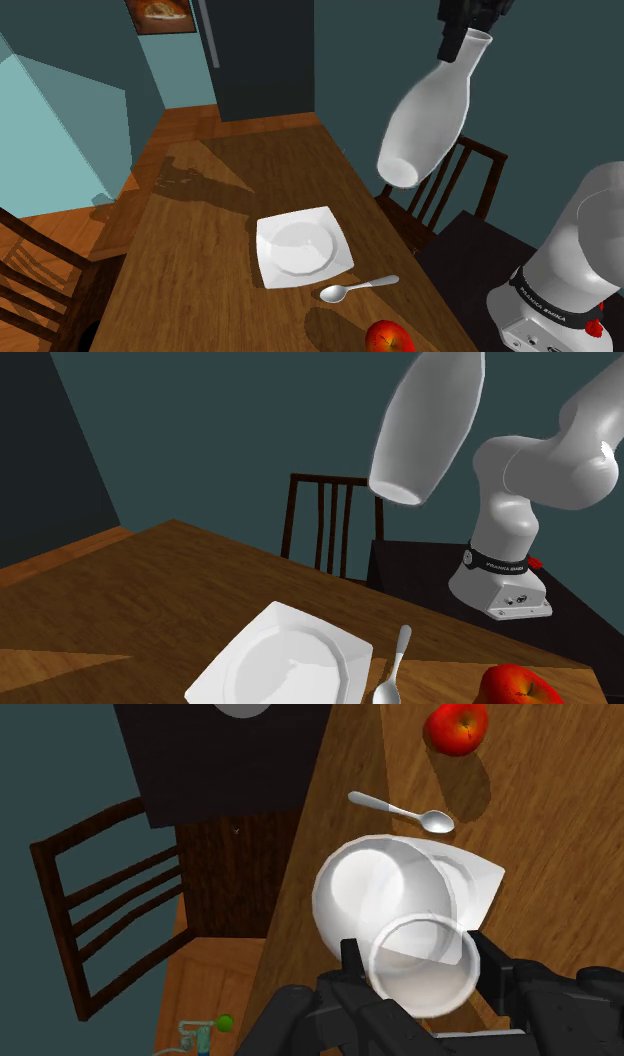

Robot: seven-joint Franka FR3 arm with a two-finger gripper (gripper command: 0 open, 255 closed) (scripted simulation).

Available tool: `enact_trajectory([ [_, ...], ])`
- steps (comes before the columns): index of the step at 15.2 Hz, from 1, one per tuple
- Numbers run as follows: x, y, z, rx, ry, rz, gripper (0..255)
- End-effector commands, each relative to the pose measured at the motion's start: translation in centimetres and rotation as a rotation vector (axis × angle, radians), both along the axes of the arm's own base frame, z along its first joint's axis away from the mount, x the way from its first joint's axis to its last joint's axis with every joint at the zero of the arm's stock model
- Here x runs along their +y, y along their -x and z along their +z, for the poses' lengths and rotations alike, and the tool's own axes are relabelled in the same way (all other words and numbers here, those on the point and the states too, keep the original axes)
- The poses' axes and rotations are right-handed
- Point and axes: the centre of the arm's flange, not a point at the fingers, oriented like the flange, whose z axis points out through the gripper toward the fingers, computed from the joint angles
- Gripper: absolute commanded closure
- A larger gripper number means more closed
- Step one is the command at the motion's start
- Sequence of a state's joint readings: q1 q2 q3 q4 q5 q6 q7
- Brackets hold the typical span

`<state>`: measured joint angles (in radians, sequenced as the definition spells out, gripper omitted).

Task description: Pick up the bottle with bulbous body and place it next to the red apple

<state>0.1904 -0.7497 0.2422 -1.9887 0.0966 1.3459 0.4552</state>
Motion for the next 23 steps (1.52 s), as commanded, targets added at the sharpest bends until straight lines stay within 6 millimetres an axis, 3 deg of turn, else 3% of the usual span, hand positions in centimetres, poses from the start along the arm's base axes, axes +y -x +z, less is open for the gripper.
enact_trajectory([
  [1,0.4,2.6,0.8,0.001,0.0,0.0,255],
  [10,2.5,14.0,3.5,0.001,0.0,0.0,255],
  [11,2.9,16.0,4.0,0.001,0.0,0.0,255],
  [23,2.9,16.0,-2.4,0.001,0.0,0.0,255],
])
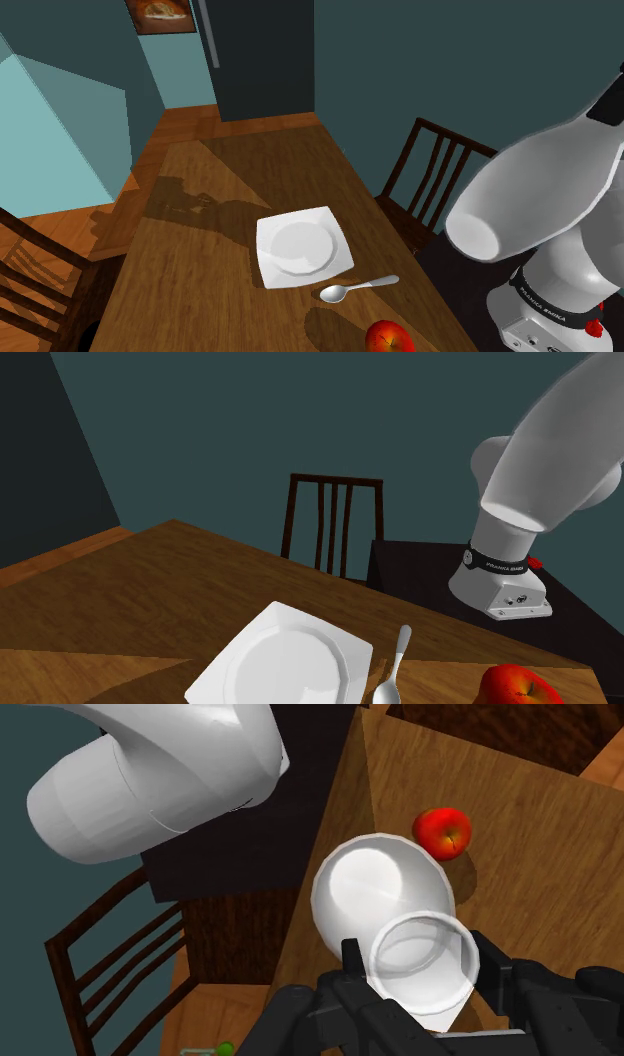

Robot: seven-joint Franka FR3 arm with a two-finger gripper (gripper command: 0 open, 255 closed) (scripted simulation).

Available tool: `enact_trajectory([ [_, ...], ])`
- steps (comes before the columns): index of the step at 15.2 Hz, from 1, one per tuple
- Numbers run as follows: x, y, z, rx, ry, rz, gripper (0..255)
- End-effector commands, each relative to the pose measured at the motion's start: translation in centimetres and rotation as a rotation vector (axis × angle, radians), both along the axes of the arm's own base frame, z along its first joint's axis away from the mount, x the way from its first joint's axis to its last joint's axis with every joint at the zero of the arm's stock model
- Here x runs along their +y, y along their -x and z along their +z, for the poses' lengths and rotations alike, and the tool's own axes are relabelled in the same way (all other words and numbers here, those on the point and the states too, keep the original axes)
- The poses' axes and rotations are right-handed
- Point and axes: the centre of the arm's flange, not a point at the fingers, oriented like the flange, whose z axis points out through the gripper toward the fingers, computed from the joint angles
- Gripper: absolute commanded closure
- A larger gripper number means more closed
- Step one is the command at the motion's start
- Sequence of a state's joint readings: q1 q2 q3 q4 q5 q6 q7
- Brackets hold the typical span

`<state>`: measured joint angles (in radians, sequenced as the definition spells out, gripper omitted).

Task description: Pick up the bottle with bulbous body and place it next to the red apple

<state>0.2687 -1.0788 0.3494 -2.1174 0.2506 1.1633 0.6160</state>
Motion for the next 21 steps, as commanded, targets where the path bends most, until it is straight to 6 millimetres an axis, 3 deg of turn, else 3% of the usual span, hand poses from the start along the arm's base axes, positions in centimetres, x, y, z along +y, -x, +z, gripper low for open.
enact_trajectory([
  [1,0.0,0.0,-1.0,-0.001,0.0,0.0,255],
  [21,0.0,0.0,-11.6,-0.001,0.0,0.0,255],
])
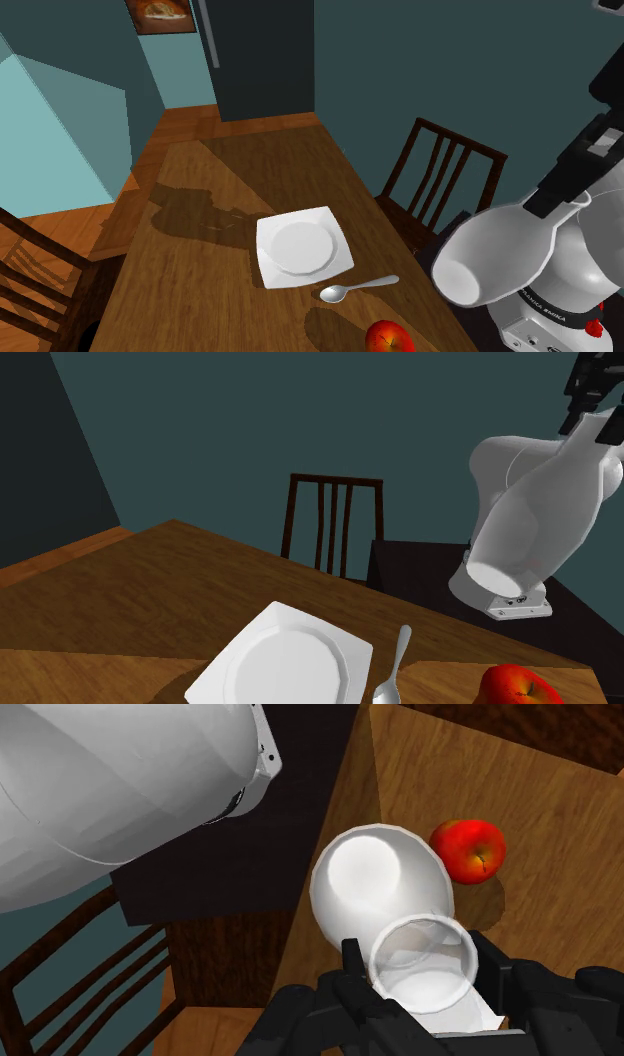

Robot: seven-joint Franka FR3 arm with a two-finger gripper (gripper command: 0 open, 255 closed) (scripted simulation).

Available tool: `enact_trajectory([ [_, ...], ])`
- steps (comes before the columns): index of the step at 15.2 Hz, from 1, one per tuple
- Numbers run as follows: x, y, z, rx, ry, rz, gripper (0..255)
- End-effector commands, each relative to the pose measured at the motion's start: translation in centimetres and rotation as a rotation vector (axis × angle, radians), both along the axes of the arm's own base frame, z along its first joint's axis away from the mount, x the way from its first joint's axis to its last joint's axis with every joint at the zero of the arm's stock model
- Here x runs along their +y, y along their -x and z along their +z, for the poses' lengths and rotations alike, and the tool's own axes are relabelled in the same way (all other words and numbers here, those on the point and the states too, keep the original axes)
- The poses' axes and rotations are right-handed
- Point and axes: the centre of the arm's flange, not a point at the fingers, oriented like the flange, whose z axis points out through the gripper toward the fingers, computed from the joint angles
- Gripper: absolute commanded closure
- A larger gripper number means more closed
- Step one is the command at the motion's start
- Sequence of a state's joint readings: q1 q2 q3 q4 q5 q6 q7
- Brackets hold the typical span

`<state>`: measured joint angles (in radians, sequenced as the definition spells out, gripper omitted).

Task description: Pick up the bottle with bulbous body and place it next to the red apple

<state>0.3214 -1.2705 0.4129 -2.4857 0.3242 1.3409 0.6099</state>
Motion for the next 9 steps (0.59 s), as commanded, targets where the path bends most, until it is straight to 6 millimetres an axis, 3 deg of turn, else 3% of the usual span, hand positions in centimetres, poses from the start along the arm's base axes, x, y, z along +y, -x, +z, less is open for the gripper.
enact_trajectory([
  [1,0.0,0.0,-1.0,-0.001,0.0,0.0,255],
  [9,0.0,0.0,-5.2,-0.001,0.0,0.0,255],
])
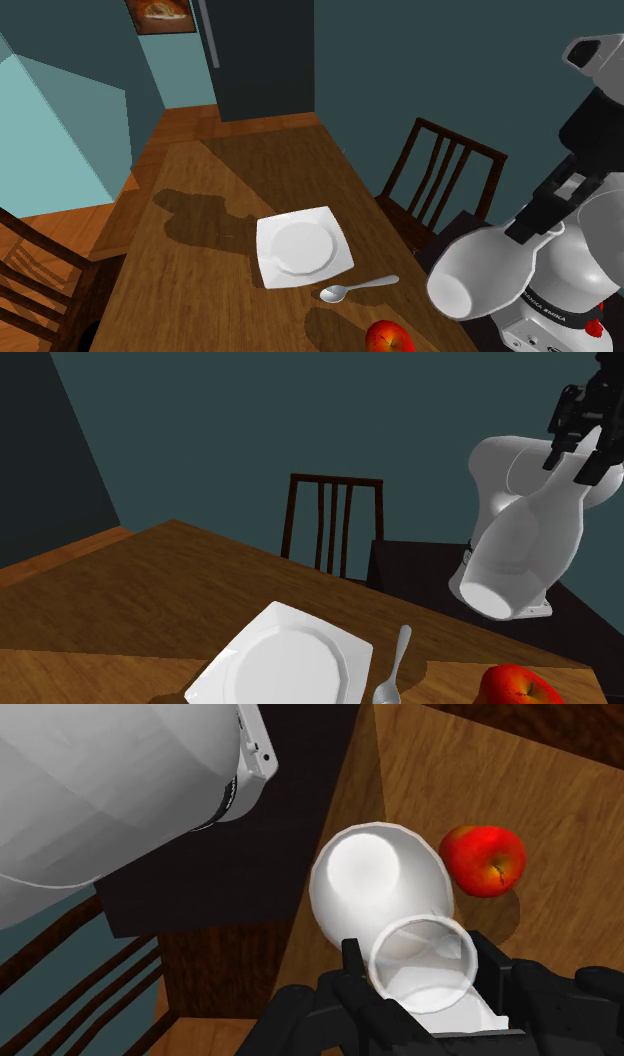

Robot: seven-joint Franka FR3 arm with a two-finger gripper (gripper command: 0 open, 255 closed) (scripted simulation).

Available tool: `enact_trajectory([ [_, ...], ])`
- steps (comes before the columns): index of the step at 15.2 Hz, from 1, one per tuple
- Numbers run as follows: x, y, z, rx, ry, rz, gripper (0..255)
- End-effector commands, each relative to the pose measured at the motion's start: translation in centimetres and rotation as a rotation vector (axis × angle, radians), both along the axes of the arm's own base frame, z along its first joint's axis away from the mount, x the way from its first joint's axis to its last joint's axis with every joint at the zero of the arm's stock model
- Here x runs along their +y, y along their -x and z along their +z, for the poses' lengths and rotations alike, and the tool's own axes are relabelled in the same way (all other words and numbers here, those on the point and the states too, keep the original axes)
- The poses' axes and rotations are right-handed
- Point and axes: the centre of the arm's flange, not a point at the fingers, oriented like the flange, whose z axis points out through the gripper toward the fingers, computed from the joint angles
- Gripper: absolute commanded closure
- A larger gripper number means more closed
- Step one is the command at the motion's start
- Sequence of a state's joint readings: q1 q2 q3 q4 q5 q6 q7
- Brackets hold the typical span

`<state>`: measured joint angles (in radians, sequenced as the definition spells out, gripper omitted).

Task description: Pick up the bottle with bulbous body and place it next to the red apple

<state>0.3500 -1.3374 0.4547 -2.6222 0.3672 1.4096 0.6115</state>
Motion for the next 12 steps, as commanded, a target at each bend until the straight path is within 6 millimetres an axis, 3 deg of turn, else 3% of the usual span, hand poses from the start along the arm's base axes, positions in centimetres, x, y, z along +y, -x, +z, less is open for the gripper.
enact_trajectory([
  [1,0.0,0.0,-1.2,0.0,-0.001,0.0,255],
  [12,0.0,0.0,-7.0,0.0,-0.001,0.0,255],
])
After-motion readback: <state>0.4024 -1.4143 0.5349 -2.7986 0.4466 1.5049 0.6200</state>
